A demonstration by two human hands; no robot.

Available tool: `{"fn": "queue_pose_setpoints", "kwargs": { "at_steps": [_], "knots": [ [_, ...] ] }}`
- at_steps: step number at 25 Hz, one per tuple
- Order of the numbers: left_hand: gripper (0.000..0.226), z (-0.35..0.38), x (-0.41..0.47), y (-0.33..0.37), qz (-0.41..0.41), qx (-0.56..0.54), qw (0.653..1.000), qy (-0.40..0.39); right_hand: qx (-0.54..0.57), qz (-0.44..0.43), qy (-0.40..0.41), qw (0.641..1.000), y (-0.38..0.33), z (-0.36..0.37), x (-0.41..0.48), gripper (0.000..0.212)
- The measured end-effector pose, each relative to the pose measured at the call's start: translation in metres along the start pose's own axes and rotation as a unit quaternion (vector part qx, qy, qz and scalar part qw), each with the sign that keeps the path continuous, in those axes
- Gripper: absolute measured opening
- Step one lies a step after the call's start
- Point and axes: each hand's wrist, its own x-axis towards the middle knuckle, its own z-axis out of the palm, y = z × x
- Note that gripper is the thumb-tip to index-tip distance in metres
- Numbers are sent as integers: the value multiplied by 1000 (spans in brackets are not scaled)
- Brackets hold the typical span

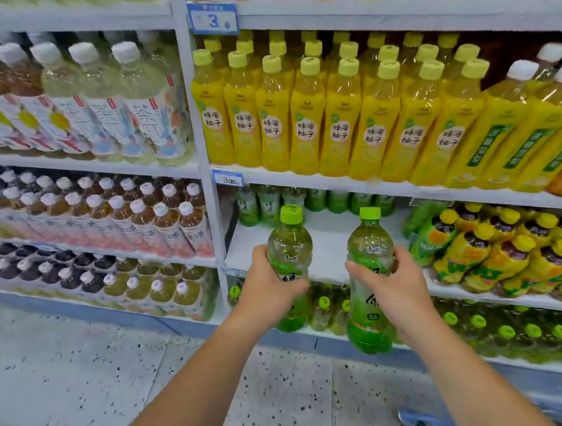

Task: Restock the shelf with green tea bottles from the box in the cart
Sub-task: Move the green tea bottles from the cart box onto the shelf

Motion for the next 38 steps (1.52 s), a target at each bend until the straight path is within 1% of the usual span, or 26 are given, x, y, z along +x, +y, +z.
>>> {"fn": "queue_pose_setpoints", "kwargs": {
  "at_steps": [3,7,9,14,18,22,26,28,31,34,38],
  "knots": [
    [54,14,39,-12,17,18,1000,0,-9,-18,8,1000,15,4,34,44],
    [50,37,99,-43,34,8,999,13,-41,-33,-5,999,41,7,88,48],
    [52,47,126,-59,49,6,999,12,-49,-40,-5,998,52,11,113,48],
    [60,76,191,-95,110,-2,994,13,-85,-94,44,991,89,29,177,56],
    [64,86,220,-109,139,-11,990,-2,-71,-134,52,987,111,46,200,60],
    [65,89,238,-117,166,-28,985,-31,-47,-181,48,981,126,57,212,57],
    [68,89,248,-126,190,-48,980,-35,-48,-212,19,976,145,63,209,72],
    [70,88,248,-136,184,-30,981,-45,-44,-200,4,979,162,59,207,72],
    [65,89,244,-165,159,14,986,-39,-76,-160,-27,984,187,54,202,59],
    [65,92,245,-188,152,48,987,0,-94,-137,-7,986,199,56,202,55],
    [60,101,249,-202,173,65,982,46,-99,-149,8,984,205,60,214,51]
  ]
}}
